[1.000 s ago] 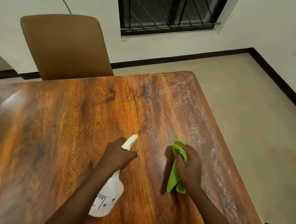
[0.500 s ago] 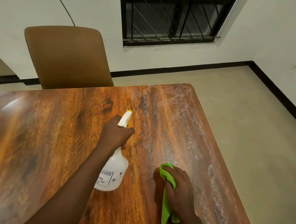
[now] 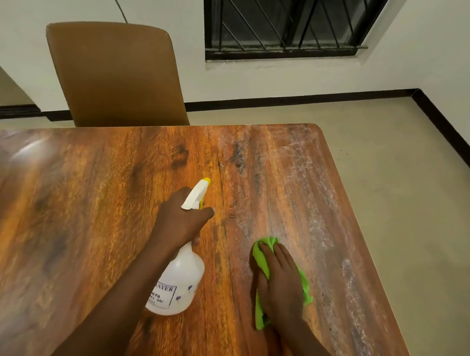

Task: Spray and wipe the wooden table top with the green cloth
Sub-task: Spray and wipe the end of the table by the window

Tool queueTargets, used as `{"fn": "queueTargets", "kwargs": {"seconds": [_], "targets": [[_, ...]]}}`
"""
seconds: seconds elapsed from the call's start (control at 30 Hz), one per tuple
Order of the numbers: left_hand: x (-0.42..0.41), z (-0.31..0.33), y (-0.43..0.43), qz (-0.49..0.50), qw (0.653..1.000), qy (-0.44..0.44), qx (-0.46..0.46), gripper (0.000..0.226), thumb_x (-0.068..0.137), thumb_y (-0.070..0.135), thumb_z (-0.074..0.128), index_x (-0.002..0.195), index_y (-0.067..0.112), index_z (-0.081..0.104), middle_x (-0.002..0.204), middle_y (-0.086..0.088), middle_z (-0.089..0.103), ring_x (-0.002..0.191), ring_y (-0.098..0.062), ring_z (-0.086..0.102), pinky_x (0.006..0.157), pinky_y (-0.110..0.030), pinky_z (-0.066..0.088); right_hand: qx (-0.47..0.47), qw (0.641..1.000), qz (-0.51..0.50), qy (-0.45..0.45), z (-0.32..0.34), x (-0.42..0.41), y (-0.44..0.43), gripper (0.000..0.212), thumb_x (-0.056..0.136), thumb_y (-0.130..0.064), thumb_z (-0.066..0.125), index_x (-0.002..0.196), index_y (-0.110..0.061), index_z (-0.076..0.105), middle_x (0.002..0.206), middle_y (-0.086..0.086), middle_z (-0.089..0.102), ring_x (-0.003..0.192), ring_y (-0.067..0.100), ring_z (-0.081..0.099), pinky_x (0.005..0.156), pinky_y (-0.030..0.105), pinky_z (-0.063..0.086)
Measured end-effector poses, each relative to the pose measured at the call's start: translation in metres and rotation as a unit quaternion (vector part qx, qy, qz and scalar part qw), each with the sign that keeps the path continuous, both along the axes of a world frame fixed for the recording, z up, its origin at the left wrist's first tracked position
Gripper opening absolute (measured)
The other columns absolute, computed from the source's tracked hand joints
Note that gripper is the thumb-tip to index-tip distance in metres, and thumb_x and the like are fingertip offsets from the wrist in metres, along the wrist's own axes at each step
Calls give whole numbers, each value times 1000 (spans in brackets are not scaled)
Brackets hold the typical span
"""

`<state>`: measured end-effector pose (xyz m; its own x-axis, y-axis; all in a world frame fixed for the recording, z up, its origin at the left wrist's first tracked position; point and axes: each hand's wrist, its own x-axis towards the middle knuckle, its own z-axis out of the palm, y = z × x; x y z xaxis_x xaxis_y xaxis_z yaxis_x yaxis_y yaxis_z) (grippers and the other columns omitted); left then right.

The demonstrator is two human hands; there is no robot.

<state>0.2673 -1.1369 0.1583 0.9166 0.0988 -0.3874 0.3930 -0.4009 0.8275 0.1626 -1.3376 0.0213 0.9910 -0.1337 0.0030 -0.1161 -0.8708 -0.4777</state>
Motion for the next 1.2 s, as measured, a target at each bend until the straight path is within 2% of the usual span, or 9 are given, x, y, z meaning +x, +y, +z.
{"fn": "queueTargets", "kwargs": {"seconds": [0.27,0.43,0.53,0.63,0.77,0.83,0.97,1.13,1.2], "targets": [[-18,-20,15,20,1000,11,-13,28,82,17,72,106,20,58,87,-19,63,43,-20,51,45,-26,43,3,994,112,1,7,2,15,52,77,-33,46,126,-27,61,128,3,61,117,26,56,99,40,40],[-14,-20,29,14,1000,7,-24,28,83,18,72,107,19,57,80,-14,60,46,-21,52,46,-27,44,32,999,9,4,5,43,6,57,78,-16,59,135,-21,54,139,8,51,130,26,44,107,41,34],[-13,-23,31,16,1000,11,-24,30,81,20,74,106,20,58,88,-15,62,56,-23,53,56,-32,45,45,998,47,14,7,62,32,57,80,-14,61,135,-21,53,142,8,48,133,27,41,109,41,34],[-13,-23,29,21,999,15,-42,30,81,15,73,107,18,59,85,-19,60,46,-22,50,48,-29,43,56,995,87,9,5,45,56,55,75,-15,64,130,-20,58,134,11,55,125,30,50,103,43,40],[-7,-22,32,25,998,7,-55,23,81,13,73,96,24,60,85,-21,60,43,-21,49,48,-29,43,41,996,84,-12,4,21,46,54,74,-23,61,128,-27,60,132,5,58,121,26,53,102,43,41],[-2,-22,35,18,997,7,-70,26,81,13,73,102,20,60,78,-17,57,40,-20,48,45,-28,43,31,999,38,-9,5,34,36,52,78,-25,56,130,-27,58,135,5,55,125,24,50,104,40,35],[-1,-26,40,14,997,17,-75,37,82,18,73,113,28,55,80,-13,56,42,-20,49,48,-28,44,33,999,-18,-25,4,83,41,53,79,-9,65,131,-19,57,138,9,52,129,26,45,107,39,35],[-8,-37,42,24,998,20,-57,35,79,20,76,109,26,59,81,-10,58,56,-22,50,58,-32,43,59,997,53,-5,0,79,85,51,77,-19,63,127,-19,60,135,11,55,126,29,49,105,38,34],[-6,-36,36,22,997,19,-65,32,81,18,74,105,28,56,85,-16,59,51,-23,49,52,-30,43,54,994,98,-18,-1,57,89,53,73,-17,65,125,-20,62,130,10,59,121,29,53,102,35,33]]}}
